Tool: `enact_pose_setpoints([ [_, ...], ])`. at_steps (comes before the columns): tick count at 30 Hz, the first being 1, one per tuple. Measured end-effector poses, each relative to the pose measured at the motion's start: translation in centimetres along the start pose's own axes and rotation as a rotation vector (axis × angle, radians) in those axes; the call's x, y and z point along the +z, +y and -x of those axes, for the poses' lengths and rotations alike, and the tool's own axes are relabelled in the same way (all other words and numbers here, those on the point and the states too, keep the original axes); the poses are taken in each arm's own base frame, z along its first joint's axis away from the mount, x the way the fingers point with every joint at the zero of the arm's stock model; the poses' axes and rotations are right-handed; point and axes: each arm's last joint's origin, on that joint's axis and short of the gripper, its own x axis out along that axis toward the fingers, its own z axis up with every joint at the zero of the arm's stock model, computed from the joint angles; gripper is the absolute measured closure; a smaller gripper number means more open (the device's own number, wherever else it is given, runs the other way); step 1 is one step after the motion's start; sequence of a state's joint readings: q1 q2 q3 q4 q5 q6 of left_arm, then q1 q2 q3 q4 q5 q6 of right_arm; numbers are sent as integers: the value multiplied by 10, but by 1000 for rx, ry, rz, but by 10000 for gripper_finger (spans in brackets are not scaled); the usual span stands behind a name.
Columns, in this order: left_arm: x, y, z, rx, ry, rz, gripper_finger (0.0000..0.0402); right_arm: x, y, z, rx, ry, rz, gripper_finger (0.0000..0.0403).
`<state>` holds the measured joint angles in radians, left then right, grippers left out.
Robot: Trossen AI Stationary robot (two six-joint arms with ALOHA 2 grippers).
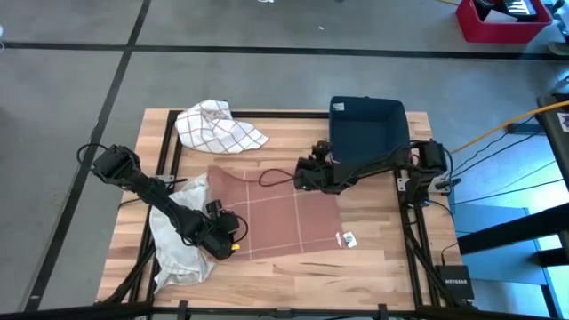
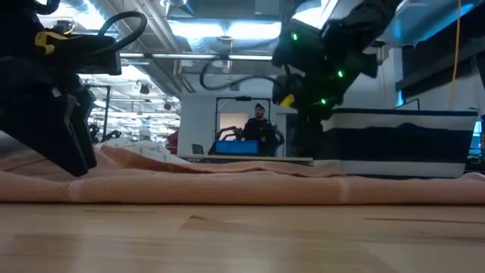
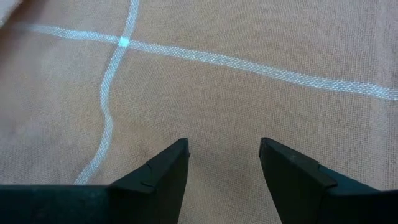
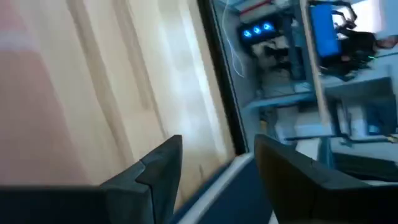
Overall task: Fold towel
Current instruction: Fold the brown towel
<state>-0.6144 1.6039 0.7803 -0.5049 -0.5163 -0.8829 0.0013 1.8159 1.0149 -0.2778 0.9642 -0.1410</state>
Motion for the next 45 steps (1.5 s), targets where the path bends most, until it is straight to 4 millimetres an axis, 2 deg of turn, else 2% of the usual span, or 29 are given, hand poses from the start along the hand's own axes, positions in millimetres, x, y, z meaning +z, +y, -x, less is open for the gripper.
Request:
enact_pose_setpoints([
  [4,0,0,1,0,4,-12,212,8,-3,20,395,-45,1,198],
  [6,7,-2,7,-18,-1,-34,212,9,-1,32,582,-64,-43,198],
  [11,49,-4,41,-74,-154,-104,212,6,18,59,841,-44,-137,198],
  [13,65,0,48,-65,-225,-122,212,1,30,73,929,-35,-131,198],
  [15,81,4,46,-74,-291,-114,212,-9,45,86,968,-16,-118,198],
  [19,98,12,12,-90,-260,-137,212,-28,68,105,975,-30,-159,198],
  [24,122,30,-34,-60,-272,-145,212,-47,87,114,997,-71,-254,198],
  [26,134,38,-51,-118,-314,-140,212,-52,90,116,986,-90,-272,198],
  [30,153,56,-81,-346,-362,-100,212,-56,93,118,944,-106,-291,198],
  [33,155,75,-105,-394,-330,-54,212,-55,93,118,946,-110,-303,198],
  [38,153,103,-133,-331,-280,12,212,-54,93,118,949,-102,-343,198],
  [45,153,126,-150,-298,-262,91,212,-56,96,120,949,-88,-370,198],
])
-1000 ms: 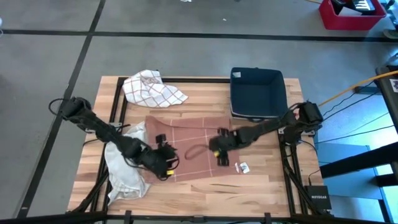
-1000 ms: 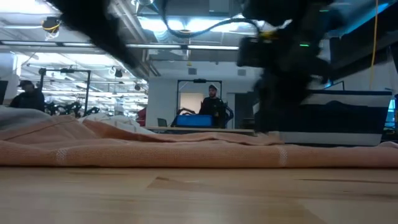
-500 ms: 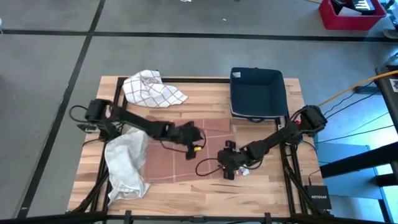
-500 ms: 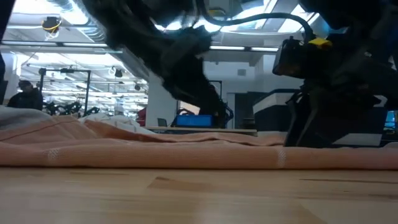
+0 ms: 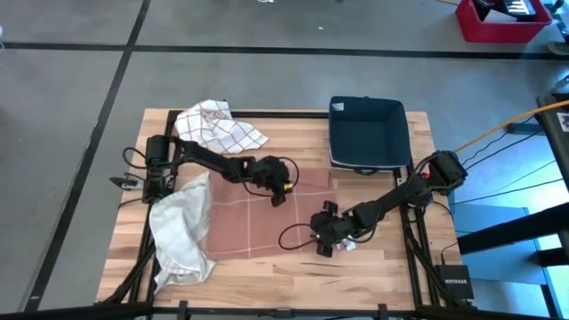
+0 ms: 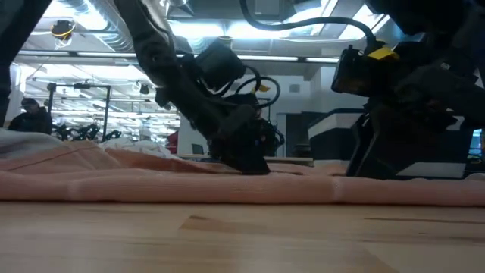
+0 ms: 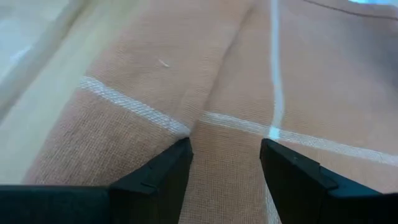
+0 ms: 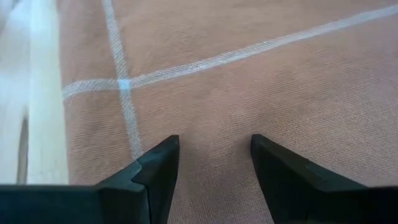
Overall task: Fold towel
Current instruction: Fold the brown towel
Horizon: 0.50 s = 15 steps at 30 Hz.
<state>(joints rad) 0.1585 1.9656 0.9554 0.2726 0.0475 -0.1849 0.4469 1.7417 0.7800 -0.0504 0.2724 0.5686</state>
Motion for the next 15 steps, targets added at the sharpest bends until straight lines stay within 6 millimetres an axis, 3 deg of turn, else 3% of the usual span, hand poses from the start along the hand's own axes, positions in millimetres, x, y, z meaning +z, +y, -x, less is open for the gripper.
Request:
enact_pose_setpoints([
  [7,20,25,2,145,-183,65,212,-2,2,-1,10,5,26,198],
  [11,24,45,5,285,-218,107,212,-3,5,-1,18,7,38,198],
  [15,26,57,10,307,-216,168,212,-4,5,-1,15,8,43,198],
])
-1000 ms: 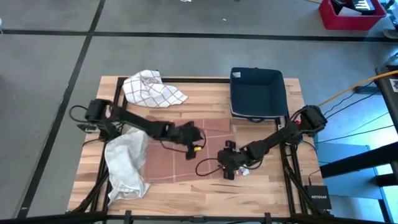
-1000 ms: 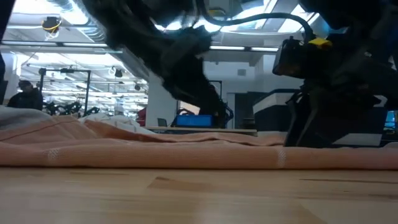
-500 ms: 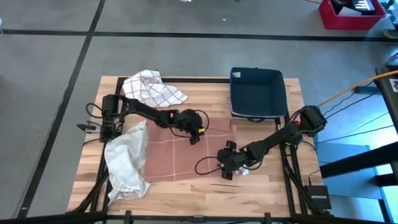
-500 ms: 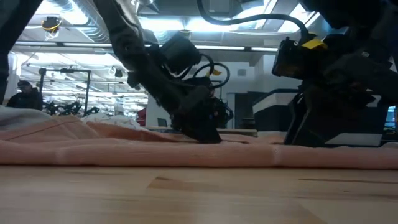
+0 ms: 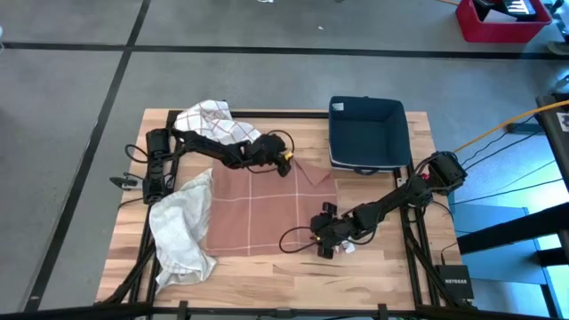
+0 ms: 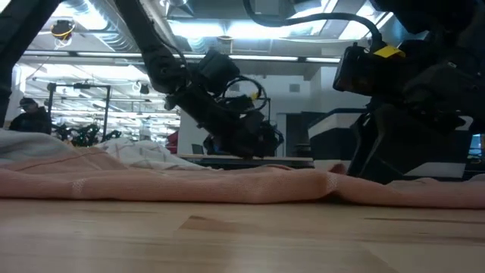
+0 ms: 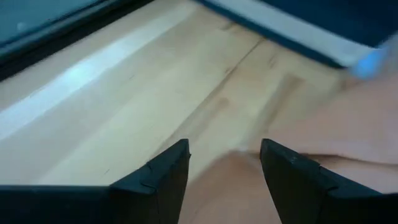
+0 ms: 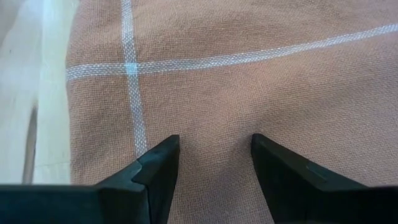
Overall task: Fold towel
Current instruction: Fold the brown towel
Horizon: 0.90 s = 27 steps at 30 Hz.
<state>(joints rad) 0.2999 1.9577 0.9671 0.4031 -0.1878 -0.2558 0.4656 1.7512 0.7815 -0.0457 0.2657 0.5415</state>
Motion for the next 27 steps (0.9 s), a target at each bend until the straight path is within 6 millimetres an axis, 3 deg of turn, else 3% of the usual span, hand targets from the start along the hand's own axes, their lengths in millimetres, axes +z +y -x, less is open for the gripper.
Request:
enact_pose_setpoints([
  [3,12,-6,12,-68,-17,-10,212,0,0,0,-4,-1,0,198],
  [7,27,-28,48,-172,18,-133,212,0,0,0,-6,-1,1,198],
  [12,21,-48,98,-124,190,-338,212,4,0,5,-5,3,5,198],
  [16,-2,-60,126,-104,378,-351,212,26,6,25,-11,-68,32,198],
  [19,-31,-71,137,-114,473,-347,212,37,-1,34,-174,-111,120,198],
  [23,-73,-79,144,-127,545,-350,212,58,-26,33,-351,-141,206,198],
  [27,-97,-84,146,-139,544,-336,212,65,-66,22,-454,-38,261,198],
])
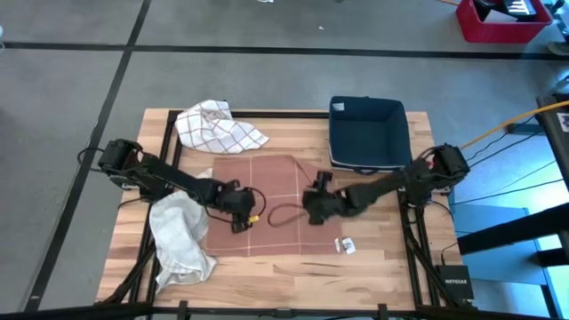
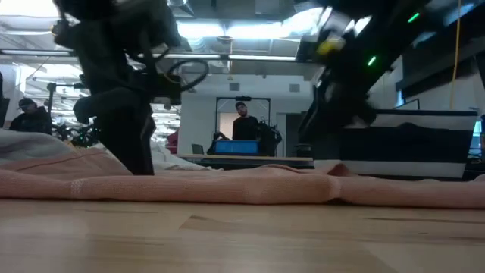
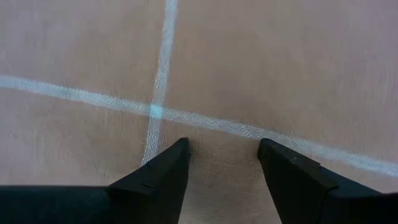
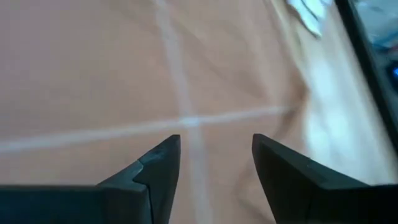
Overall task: Fold towel
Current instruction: Fold the brown towel
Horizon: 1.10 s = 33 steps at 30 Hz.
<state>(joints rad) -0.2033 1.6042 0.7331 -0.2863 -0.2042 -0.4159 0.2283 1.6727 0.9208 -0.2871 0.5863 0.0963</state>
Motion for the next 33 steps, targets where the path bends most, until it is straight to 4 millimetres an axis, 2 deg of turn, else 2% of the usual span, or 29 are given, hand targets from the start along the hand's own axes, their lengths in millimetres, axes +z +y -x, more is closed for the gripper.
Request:
enact_pose_setpoints([
  [4,-7,-2,-4,7,-48,50,212,-9,-21,-17,86,129,94,198],
  [9,-1,-4,-5,20,-162,67,212,-19,-35,-28,113,230,177,198],
  [12,1,-6,-4,7,-187,78,212,-25,-39,-36,96,286,268,198],
  [18,-9,-11,-3,25,-126,95,212,-33,-41,-46,100,352,359,198],
  [22,-12,-15,-2,29,-115,88,212,-32,-43,-48,-12,352,423,198],
  [26,-14,-17,-1,26,-111,79,212,-19,-53,-49,-393,293,408,198],
  [28,-14,-17,-1,24,-110,79,212,-15,-56,-48,-506,284,401,198],
  [30,-14,-17,-1,24,-109,80,212,-12,-56,-44,-477,287,417,198],
  [33,-14,-18,-1,21,-107,74,212,-4,-49,-28,-311,270,378,198],
])
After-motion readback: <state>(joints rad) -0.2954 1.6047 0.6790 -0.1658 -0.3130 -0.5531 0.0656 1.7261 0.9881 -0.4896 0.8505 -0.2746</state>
